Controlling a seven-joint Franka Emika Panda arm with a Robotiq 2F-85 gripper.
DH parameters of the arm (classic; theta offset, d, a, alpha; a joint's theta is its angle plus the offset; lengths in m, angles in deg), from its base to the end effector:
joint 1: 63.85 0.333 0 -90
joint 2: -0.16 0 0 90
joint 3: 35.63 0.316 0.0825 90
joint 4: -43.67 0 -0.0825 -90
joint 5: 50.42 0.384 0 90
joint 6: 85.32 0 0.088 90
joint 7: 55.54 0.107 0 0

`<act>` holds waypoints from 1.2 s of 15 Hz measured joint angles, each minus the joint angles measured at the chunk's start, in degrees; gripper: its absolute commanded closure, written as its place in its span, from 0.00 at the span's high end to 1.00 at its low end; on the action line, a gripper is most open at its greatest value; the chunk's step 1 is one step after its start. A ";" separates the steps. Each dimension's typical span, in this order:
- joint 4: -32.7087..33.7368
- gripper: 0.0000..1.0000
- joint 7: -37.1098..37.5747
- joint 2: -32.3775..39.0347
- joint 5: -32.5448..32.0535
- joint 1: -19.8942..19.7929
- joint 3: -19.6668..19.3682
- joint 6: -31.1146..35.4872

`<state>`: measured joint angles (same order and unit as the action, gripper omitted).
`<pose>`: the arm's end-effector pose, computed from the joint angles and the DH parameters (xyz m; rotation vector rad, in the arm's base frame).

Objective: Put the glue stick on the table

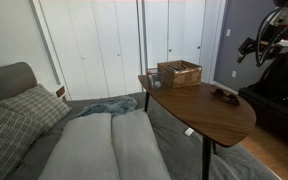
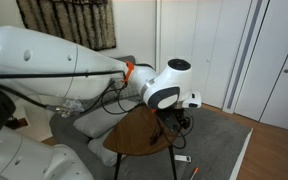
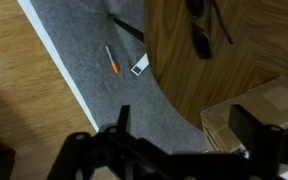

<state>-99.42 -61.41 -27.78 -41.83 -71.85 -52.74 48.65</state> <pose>0.3864 -0.1854 0.4806 -2.8573 0.5972 -0.5307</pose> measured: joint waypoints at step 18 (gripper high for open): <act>3.02 1.00 0.00 1.37 1.88 1.77 0.12 -1.35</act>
<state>-96.40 -61.41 -26.41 -39.95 -70.08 -52.62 47.29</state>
